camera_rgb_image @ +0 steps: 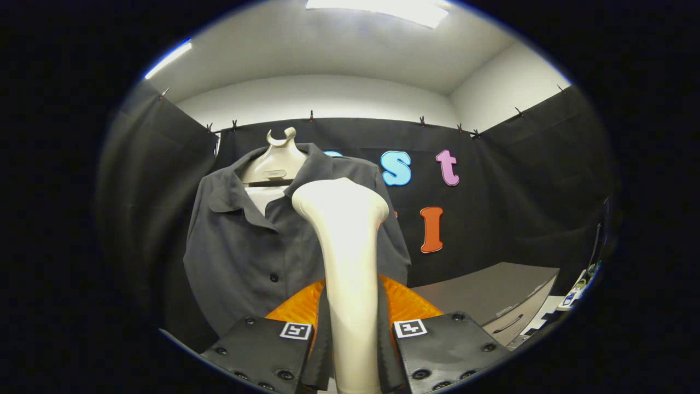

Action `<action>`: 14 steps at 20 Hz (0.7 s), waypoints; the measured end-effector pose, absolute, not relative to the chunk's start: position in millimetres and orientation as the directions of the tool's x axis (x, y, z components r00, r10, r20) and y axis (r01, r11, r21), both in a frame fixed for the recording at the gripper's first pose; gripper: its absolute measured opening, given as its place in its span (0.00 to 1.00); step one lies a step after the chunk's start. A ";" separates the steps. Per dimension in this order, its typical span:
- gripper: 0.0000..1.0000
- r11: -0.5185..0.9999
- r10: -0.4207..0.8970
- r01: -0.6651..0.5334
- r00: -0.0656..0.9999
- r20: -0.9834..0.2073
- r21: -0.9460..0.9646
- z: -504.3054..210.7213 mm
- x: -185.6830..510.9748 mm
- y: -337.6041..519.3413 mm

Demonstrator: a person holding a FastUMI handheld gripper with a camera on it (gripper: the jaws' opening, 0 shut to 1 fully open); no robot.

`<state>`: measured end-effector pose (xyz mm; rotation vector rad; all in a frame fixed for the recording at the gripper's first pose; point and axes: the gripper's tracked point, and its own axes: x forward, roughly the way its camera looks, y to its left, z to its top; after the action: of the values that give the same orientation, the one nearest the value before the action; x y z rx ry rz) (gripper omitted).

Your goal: Iron the clothes twice with a garment steamer, once on the left side and once on the right side.

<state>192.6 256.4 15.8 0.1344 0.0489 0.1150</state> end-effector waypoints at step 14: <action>0.41 0.995 0.056 -0.044 0.990 -0.129 0.093 -35.5 235.6 279.9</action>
<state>235.6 279.9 -35.5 0.0899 0.1320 0.0506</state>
